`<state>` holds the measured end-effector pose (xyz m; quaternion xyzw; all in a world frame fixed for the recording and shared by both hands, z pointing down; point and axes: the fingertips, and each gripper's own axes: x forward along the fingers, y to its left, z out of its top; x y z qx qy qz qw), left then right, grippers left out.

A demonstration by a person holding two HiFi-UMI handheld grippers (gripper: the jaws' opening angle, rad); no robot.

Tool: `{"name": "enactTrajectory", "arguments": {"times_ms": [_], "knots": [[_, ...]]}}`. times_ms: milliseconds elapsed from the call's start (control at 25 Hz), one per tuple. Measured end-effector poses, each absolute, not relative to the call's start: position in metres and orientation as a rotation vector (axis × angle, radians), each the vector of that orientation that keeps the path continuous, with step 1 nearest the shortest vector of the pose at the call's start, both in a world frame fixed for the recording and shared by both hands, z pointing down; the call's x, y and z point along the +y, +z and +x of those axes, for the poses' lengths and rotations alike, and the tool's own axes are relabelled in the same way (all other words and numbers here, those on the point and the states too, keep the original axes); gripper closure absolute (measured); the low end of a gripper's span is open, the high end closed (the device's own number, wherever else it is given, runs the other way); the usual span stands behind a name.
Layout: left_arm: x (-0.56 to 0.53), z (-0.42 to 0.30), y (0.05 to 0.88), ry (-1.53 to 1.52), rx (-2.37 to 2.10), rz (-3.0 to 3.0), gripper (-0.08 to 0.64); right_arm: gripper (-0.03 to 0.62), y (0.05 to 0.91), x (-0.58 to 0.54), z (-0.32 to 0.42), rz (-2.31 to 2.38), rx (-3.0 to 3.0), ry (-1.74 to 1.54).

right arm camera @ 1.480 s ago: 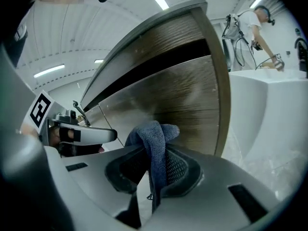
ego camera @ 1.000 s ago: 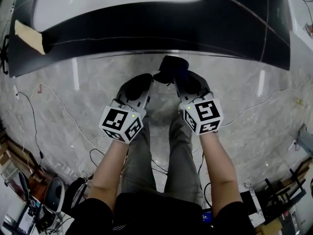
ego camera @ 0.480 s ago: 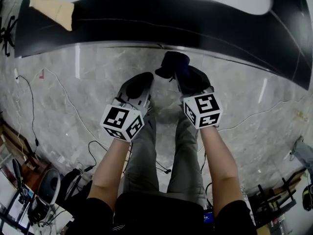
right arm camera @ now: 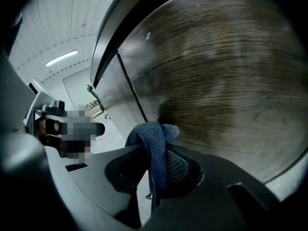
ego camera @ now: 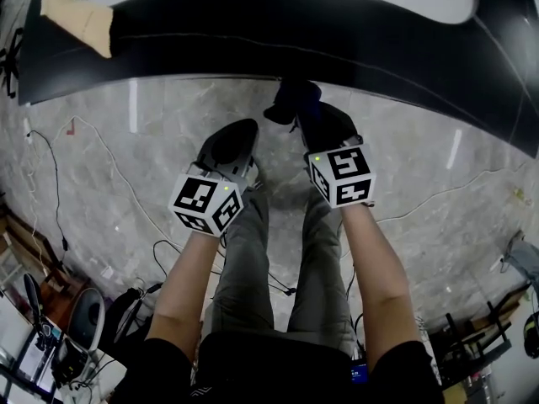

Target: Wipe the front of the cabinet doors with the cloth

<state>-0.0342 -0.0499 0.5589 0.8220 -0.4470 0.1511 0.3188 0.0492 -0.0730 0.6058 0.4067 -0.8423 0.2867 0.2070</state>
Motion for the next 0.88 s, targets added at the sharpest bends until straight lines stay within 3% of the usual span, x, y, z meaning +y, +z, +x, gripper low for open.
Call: {"name": "enactTrajectory", "arguments": {"times_ms": [880], "knots": [[-0.036, 0.141, 0.560, 0.453, -0.930, 2.289, 0.543, 0.522, 0.604, -0.053, 0.241, 1.393, -2.222, 0.785]]}}
